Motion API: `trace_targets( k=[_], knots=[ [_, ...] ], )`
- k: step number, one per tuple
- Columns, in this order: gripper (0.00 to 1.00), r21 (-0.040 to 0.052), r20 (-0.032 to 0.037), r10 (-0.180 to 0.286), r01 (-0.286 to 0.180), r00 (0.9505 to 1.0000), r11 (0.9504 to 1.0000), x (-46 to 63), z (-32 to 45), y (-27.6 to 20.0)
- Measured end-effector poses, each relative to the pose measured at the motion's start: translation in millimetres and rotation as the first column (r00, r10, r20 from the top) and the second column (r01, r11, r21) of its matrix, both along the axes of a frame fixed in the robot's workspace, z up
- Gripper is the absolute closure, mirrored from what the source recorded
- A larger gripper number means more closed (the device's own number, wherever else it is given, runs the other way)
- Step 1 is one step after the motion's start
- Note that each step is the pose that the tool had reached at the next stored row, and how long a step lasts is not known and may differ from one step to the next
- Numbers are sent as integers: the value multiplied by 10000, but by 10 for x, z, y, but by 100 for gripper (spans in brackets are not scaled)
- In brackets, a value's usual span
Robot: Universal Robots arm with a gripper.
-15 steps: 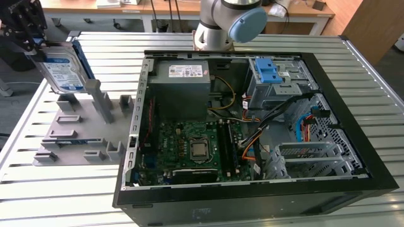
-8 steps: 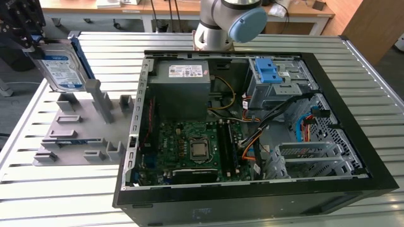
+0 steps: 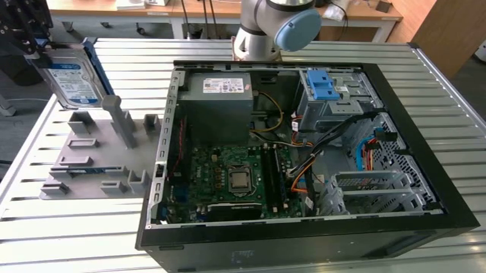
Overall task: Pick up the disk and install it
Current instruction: 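Pick up the disk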
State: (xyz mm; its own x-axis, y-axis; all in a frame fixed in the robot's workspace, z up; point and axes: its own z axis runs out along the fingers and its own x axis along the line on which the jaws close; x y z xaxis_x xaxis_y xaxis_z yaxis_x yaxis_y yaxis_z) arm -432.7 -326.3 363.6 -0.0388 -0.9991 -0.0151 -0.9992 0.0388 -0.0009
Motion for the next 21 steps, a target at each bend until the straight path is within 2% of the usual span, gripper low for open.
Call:
trace_targets(
  k=[21],
  knots=[
    [64,0,-1,0,0,10000,10000,0,127,4]
  ],
)
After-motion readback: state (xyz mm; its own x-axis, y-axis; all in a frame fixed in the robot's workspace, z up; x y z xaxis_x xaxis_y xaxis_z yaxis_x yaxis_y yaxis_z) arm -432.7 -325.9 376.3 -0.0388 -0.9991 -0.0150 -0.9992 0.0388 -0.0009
